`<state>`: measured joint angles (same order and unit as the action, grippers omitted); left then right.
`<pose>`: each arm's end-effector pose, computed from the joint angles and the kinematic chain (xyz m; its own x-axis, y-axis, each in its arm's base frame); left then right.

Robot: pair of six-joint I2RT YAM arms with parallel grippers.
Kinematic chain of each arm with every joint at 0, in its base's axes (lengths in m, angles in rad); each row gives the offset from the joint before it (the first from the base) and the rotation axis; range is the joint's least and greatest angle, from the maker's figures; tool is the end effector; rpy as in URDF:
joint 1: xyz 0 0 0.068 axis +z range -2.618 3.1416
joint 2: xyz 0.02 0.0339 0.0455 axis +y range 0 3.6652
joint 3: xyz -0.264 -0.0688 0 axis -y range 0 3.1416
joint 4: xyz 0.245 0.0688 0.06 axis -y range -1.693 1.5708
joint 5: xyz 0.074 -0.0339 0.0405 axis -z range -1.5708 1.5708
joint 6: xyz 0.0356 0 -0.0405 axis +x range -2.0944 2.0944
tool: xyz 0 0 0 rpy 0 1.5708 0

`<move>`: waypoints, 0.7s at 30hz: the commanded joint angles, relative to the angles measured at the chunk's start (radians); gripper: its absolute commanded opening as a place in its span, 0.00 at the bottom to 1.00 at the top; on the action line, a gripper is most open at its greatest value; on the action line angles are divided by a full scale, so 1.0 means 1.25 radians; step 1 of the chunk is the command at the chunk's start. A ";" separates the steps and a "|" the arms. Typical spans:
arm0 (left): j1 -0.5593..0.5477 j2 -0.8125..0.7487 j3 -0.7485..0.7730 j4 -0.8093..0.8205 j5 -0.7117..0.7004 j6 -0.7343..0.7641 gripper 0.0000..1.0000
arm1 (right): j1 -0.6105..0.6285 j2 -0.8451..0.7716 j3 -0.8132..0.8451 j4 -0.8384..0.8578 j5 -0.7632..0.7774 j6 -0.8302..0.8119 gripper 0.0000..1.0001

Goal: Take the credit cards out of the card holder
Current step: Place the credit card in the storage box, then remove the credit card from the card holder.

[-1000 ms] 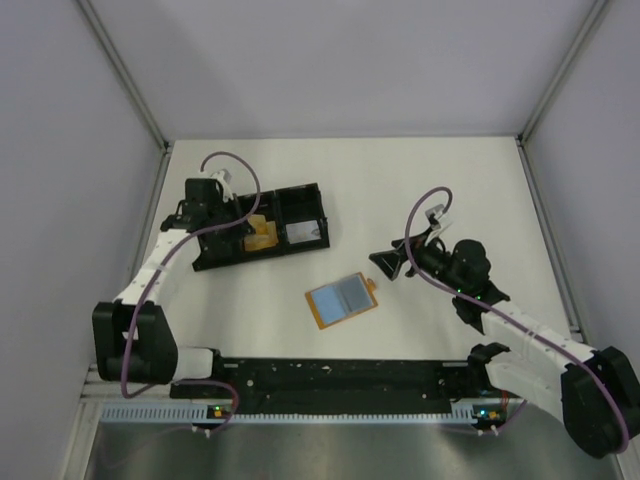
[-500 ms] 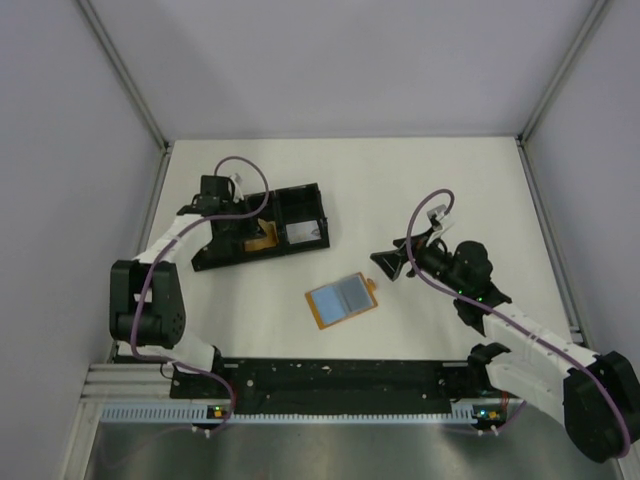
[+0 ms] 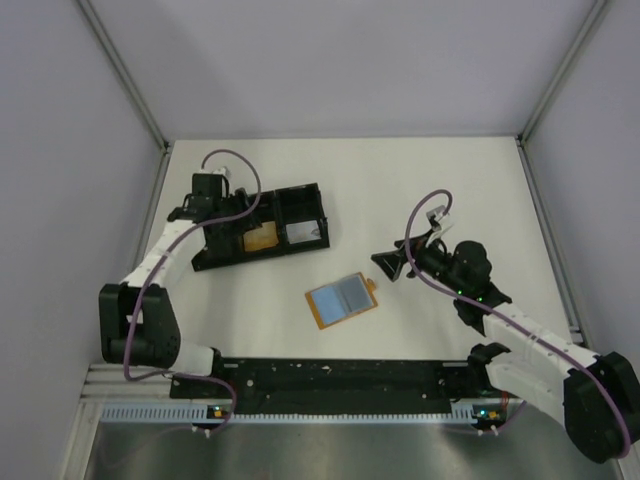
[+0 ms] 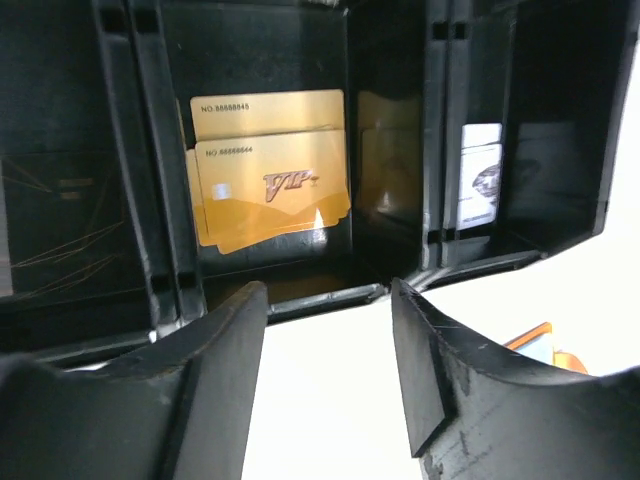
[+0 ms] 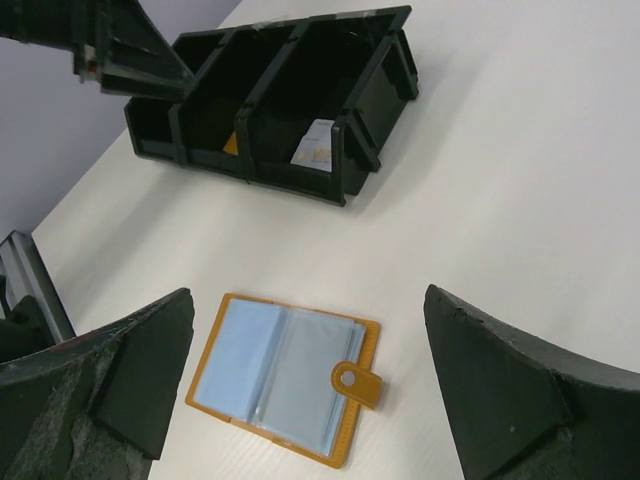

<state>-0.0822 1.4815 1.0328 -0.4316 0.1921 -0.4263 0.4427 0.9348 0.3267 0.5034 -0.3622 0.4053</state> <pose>0.3110 -0.0324 0.2402 -0.7830 -0.3428 -0.5191 -0.1340 0.9078 -0.3974 0.1801 0.0993 0.2239 -0.3703 0.2325 -0.8994 -0.6235 0.6554 0.4262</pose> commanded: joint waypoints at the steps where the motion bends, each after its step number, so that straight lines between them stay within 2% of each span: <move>1: -0.003 -0.132 0.041 -0.023 -0.058 0.027 0.59 | -0.006 -0.018 0.032 -0.045 0.022 -0.027 0.96; 7: -0.060 -0.280 -0.025 -0.009 -0.040 -0.006 0.69 | -0.003 -0.014 0.090 -0.147 0.017 -0.032 0.96; 11: -0.195 -0.362 -0.113 0.057 -0.037 -0.061 0.71 | 0.025 -0.002 0.117 -0.203 0.015 -0.024 0.96; 16: -0.352 -0.424 -0.257 0.223 -0.025 -0.161 0.73 | 0.098 0.011 0.142 -0.286 0.057 -0.021 0.95; 21: -0.478 -0.383 -0.392 0.422 -0.026 -0.241 0.72 | 0.153 0.048 0.141 -0.289 0.075 0.028 0.92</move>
<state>-0.5888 0.9695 0.6308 -0.1715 0.1593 -0.6178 0.5907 0.9600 0.4603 0.1665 -0.3054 0.3954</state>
